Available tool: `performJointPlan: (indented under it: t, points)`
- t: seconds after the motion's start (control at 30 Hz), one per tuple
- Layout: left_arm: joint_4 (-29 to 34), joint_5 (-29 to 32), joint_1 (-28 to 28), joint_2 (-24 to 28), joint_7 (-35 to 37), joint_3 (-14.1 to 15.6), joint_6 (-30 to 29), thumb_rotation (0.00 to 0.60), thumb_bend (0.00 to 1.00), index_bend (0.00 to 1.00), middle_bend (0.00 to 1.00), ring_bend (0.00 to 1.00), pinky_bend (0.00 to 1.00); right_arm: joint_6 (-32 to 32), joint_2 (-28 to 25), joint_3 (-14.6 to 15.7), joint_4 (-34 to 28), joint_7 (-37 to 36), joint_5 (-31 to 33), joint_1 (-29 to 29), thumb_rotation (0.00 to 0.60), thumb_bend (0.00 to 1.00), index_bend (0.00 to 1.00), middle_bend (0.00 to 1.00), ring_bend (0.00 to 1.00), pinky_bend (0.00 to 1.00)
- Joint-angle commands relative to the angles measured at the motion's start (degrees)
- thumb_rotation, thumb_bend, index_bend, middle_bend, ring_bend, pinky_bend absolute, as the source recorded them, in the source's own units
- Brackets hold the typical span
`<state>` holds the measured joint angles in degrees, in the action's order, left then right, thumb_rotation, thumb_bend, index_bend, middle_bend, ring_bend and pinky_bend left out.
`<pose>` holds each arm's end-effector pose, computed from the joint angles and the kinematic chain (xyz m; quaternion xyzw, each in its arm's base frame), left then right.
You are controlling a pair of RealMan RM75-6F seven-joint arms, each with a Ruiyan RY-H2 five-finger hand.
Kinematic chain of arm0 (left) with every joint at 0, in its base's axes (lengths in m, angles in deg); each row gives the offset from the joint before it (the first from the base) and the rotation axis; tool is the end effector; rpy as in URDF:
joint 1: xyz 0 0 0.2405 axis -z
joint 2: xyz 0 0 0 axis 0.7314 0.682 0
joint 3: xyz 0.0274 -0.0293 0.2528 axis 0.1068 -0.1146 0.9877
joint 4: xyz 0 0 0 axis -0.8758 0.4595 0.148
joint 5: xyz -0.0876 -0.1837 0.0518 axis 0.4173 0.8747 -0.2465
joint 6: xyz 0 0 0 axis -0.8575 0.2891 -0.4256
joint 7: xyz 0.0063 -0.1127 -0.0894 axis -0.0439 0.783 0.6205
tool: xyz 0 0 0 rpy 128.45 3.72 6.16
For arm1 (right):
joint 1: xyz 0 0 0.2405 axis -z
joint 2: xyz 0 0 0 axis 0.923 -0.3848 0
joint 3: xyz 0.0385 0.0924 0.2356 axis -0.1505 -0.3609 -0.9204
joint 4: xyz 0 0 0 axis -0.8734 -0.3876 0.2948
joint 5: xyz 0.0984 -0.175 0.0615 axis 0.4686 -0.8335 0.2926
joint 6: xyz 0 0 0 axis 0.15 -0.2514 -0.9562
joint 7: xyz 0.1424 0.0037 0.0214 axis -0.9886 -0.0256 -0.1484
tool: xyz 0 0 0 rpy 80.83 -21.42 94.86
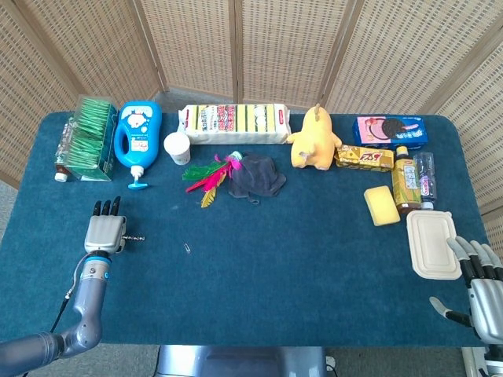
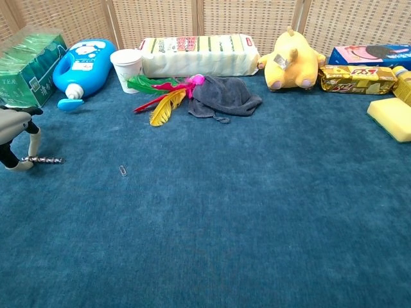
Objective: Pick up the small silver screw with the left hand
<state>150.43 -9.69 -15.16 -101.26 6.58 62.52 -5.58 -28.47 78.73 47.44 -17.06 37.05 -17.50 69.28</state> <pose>-0.2686 0.3154 -0.0051 -0.6808 -0.3796 -0.1532 0.6075 -0.2868 -0.1398 0.1893 0.5669 -0.4123 0.3981 0.5917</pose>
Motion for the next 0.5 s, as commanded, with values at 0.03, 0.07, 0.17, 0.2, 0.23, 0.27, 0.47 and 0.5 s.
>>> performJointPlan:
  t: [0.03, 0.07, 0.17, 0.2, 0.23, 0.27, 0.47, 0.5]
  points:
    - [0.8, -0.8, -0.1, 0.6, 0.3, 0.2, -0.6, 0.600, 0.67, 0.59, 0.00, 0.00, 0.00, 0.0, 0.0, 0.0, 0.0, -0.1, -0.1, 0.0, 0.600, 0.00, 0.00, 0.00, 0.00, 0.00]
    - [1.3, -1.4, -0.1, 1.0, 0.5, 0.3, -0.9, 0.600, 0.67, 0.59, 0.00, 0.00, 0.00, 0.0, -0.1, 0.0, 0.0, -0.2, -0.1, 0.0, 0.600, 0.00, 0.00, 0.00, 0.00, 0.00]
    - [3.1, -3.6, -0.3, 2.5, 1.0, 0.6, -2.3, 0.600, 0.68, 0.59, 0.00, 0.00, 0.00, -0.1, -0.1, 0.0, 0.1, -0.3, -0.1, 0.0, 0.600, 0.00, 0.00, 0.00, 0.00, 0.00]
    - [4.0, -4.5, -0.4, 3.3, 1.2, 0.8, -2.9, 0.600, 0.68, 0.59, 0.00, 0.00, 0.01, -0.1, -0.1, 0.0, 0.0, -0.3, -0.2, 0.0, 0.600, 0.00, 0.00, 0.00, 0.00, 0.00]
    - [4.7, -5.2, -0.5, 3.9, 1.2, 0.8, -3.4, 0.600, 0.68, 0.59, 0.00, 0.00, 0.01, -0.1, -0.1, 0.1, 0.0, -0.4, -0.2, 0.0, 0.600, 0.00, 0.00, 0.00, 0.00, 0.00]
    - [5.7, -6.1, -0.6, 4.7, 1.2, 1.0, -4.0, 0.600, 0.68, 0.59, 0.00, 0.00, 0.01, -0.1, -0.1, 0.1, 0.0, -0.4, -0.3, 0.0, 0.600, 0.00, 0.00, 0.00, 0.00, 0.00]
    - [11.0, -9.9, -0.8, 8.4, -0.1, 1.5, -7.1, 0.600, 0.68, 0.59, 0.00, 0.00, 0.01, -0.3, -0.2, 0.2, -0.1, -0.6, -0.5, 0.1, 0.600, 0.00, 0.00, 0.00, 0.00, 0.00]
    - [12.2, -10.6, -0.8, 9.0, -0.6, 1.6, -7.7, 0.600, 0.68, 0.59, 0.00, 0.00, 0.01, -0.4, -0.3, 0.2, -0.1, -0.7, -0.6, 0.1, 0.600, 0.00, 0.00, 0.00, 0.00, 0.00]
